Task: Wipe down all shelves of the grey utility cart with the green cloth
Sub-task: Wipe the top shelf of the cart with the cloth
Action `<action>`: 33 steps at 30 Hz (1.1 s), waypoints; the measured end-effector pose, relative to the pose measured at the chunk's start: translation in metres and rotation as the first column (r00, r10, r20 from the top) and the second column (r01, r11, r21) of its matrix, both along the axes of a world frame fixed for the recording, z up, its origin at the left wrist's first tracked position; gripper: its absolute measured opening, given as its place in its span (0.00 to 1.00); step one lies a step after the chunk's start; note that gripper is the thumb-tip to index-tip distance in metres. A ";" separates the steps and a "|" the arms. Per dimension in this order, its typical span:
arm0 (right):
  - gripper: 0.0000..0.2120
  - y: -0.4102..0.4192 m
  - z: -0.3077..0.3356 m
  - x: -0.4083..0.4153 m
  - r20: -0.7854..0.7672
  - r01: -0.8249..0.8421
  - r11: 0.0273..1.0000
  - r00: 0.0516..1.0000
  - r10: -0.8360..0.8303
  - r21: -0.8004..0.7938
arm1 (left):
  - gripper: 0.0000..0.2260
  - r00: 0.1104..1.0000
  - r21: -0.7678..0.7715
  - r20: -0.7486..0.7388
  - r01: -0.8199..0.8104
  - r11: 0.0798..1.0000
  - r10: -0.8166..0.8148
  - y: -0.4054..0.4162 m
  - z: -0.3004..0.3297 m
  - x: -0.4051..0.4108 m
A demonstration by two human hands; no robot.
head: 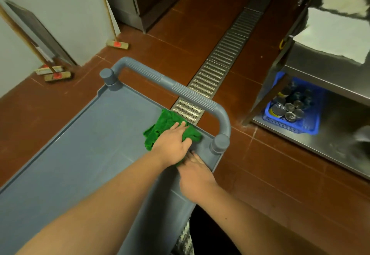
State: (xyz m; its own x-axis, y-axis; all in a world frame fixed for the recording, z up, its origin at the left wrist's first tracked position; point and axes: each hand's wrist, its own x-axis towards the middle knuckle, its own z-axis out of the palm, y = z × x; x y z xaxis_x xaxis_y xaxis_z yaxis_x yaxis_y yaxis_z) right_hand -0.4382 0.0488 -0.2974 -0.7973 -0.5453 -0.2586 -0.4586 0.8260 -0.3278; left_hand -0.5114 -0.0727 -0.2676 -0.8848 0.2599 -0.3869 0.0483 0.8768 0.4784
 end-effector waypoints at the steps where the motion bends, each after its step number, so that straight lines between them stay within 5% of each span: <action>1: 0.32 -0.001 0.002 0.000 -0.003 0.014 1.000 1.000 -0.014 0.025 | 0.30 1.000 0.003 -0.008 0.003 1.000 -0.003 0.003 -0.001 0.002; 3: 0.31 -0.002 0.003 0.002 -0.026 0.035 0.999 0.999 -0.034 0.020 | 0.28 0.999 -0.020 -0.038 0.005 1.000 -0.006 0.003 -0.002 0.005; 6: 0.26 0.014 0.005 0.019 -0.134 0.040 0.976 0.989 -0.070 -0.215 | 0.28 0.999 -0.067 -0.039 0.025 0.997 -0.027 0.000 -0.001 0.003; 9: 0.19 0.049 -0.006 0.039 -0.076 0.099 0.831 0.983 -0.168 -0.548 | 0.26 1.000 -0.090 -0.025 -0.008 0.996 0.006 0.008 0.003 0.002; 11: 0.14 0.062 -0.010 0.044 -0.018 0.149 0.769 0.979 -0.205 -0.622 | 0.26 0.999 -0.090 -0.042 -0.038 0.995 0.034 0.019 0.005 0.009; 21: 0.21 0.057 -0.019 0.037 0.040 0.213 0.651 0.962 -0.270 -0.729 | 0.29 0.977 0.071 -0.066 0.206 0.976 -0.202 0.026 -0.007 0.038; 25: 0.15 0.051 -0.011 0.037 0.083 0.258 0.602 0.949 -0.303 -0.755 | 0.30 0.951 0.066 -0.086 0.302 0.951 -0.296 0.010 -0.012 0.050; 33: 0.07 0.049 -0.002 0.037 0.404 0.565 0.357 0.806 -0.432 -0.744 | 0.30 0.959 0.102 -0.145 0.261 0.960 -0.245 -0.013 -0.010 0.093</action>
State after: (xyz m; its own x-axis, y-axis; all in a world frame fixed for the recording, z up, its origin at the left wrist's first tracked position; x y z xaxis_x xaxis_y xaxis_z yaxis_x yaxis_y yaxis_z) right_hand -0.4012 0.0980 -0.2992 -0.9965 -0.0643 -0.0541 0.0386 0.2218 -0.9743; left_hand -0.4188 -0.0858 -0.2781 -0.8245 0.5188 -0.2260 0.3297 0.7650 0.5532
